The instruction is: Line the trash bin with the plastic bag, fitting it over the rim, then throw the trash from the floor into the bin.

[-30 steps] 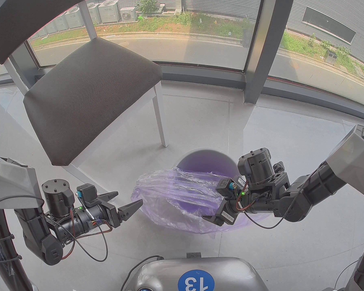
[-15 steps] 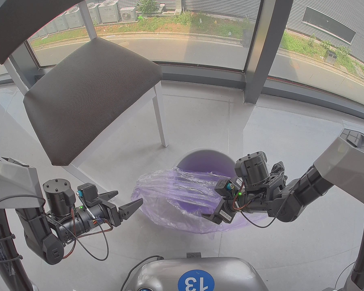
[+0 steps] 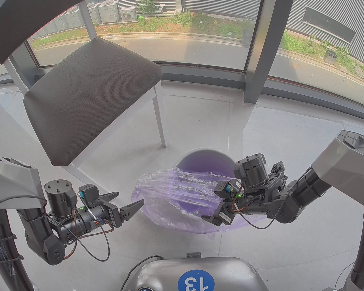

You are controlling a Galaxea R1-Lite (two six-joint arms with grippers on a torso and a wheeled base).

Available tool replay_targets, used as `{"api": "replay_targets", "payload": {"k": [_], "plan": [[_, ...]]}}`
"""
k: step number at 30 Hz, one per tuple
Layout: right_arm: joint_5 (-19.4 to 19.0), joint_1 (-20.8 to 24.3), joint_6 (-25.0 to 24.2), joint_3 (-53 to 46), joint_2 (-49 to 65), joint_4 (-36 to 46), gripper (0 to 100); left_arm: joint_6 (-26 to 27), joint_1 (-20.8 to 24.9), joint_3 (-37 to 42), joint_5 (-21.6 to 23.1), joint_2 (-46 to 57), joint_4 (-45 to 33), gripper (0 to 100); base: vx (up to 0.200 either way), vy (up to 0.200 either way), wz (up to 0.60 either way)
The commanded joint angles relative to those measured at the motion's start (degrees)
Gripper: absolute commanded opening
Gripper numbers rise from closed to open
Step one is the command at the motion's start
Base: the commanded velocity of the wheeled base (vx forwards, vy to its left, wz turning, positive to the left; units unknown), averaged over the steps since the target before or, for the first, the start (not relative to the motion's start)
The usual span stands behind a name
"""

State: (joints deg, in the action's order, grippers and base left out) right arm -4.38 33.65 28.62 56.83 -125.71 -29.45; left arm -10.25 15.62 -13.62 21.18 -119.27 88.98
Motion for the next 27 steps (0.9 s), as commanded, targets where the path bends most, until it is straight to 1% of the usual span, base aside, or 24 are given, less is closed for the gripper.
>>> {"api": "replay_targets", "payload": {"k": [1, 8, 9, 18, 22, 27], "plan": [[-0.02, 0.02, 0.03, -0.14, -0.06, 0.01, 100, -0.03, 0.2, 0.35, 0.01, 0.8, 1.02, 100, 0.0, 0.0, 0.0], [-0.02, 0.1, 0.12, 0.03, -0.59, 0.01, 100, -0.03, 0.82, 0.52, -0.52, 1.06, 1.02, 100, 0.0, 0.0, 0.0], [-0.02, 0.1, 0.12, 0.03, -0.59, 0.01, 0, -0.03, 0.82, 0.52, -0.61, 1.06, 1.02, 100, 0.0, 0.0, 0.0], [-0.02, 0.1, 0.56, 0.03, -0.68, 0.01, 0, -0.03, 1.17, 0.52, -0.61, 1.59, 1.02, 100, 0.0, 0.0, 0.0], [-0.02, -0.07, 0.64, 0.03, -0.68, -0.08, 0, -0.03, 1.43, 0.52, -1.58, 1.68, 1.02, 100, 0.0, 0.0, 0.0], [-0.02, -0.34, 0.64, 0.21, -0.15, -0.08, 0, -0.03, 1.52, 0.43, -1.58, 1.68, 1.02, 100, 0.0, 0.0, 0.0]]}}
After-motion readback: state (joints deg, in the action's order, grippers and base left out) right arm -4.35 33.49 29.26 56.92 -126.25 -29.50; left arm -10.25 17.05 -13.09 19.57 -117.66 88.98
